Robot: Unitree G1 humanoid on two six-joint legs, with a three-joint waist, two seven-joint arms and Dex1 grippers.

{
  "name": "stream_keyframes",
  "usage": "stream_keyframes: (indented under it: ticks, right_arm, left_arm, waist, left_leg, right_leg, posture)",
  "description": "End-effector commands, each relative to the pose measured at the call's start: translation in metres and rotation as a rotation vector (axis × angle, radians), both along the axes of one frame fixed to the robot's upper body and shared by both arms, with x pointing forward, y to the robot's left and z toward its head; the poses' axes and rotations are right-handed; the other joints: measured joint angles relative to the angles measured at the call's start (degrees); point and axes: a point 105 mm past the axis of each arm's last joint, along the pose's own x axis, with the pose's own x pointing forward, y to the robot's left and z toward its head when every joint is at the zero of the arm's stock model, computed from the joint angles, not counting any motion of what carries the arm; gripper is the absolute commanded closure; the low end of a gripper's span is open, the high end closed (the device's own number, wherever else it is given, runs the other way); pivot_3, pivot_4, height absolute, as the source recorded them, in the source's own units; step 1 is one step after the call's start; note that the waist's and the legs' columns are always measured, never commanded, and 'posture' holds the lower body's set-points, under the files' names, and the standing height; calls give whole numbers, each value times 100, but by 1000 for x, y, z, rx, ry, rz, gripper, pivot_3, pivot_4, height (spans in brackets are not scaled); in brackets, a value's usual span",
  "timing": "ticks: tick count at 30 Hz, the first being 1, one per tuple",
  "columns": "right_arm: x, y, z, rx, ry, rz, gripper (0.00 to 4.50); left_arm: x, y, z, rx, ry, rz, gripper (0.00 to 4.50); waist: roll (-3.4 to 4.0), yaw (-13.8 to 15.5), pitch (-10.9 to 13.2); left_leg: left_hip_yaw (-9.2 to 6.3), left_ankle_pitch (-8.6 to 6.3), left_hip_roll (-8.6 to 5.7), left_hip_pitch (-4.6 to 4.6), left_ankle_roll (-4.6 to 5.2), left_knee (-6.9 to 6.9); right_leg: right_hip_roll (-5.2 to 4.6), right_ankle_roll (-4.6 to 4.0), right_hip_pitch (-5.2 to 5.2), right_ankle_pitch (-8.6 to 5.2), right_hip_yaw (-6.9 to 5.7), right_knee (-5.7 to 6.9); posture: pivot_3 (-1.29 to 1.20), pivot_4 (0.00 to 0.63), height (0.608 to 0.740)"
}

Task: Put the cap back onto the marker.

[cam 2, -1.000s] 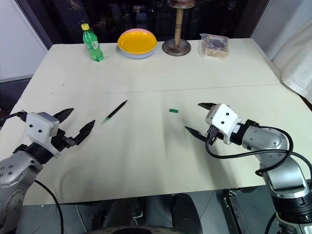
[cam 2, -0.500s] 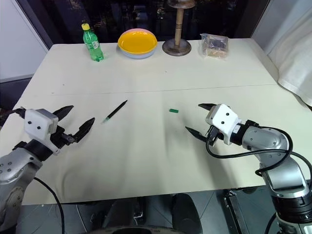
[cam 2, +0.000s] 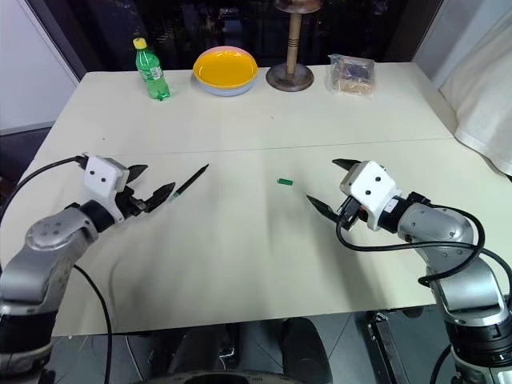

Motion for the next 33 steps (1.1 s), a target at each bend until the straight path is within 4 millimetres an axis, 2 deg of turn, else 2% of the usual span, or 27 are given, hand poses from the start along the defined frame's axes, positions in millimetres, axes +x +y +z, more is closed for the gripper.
stream_keyframes:
  ticks: [1,4,9,21,32,33]
  right_arm:
    - [-4,2,19,20,-91,-31,38]
    - [-8,5,20,32,-101,-53,38]
    - [-14,6,20,52,-114,-89,38]
    - [-19,7,20,70,-129,-136,38]
    - [-18,10,22,76,-141,-139,38]
    - [-18,10,22,75,-141,-139,1]
  left_arm:
    - [17,-1,-3,-14,9,-39,588]
    - [31,-5,-13,-23,39,-75,588]
    - [41,-9,-25,-22,84,-114,588]
    - [53,-2,-42,-10,167,-107,588]
    - [63,-7,-51,42,186,-133,588]
    - [64,-8,-52,43,187,-136,837]
  waist:
    - [0,-2,0]
    - [-1,6,0]
    - [-2,3,1]
    - [-4,8,2]
    - [-5,29,1]
    - [-6,34,1]
  left_leg:
    - [0,0,0,-2,0,0]
    - [1,1,0,-2,2,0]
    - [3,1,-1,-2,3,1]
    - [5,2,-1,-2,5,4]
    - [7,3,-1,0,6,6]
    - [7,3,-1,0,6,8]
  right_leg:
    - [0,1,-2,0,-1,0]
    - [1,3,-1,2,-5,2]
    - [2,6,0,3,-6,2]
    - [10,27,1,14,-14,9]
    - [30,31,3,15,-14,12]
    - [31,31,3,15,-14,13]
  posture:
    - [0,150,740]
    - [0,150,740]
    - [0,150,740]
    - [0,150,740]
    - [0,150,740]
    - [0,150,740]
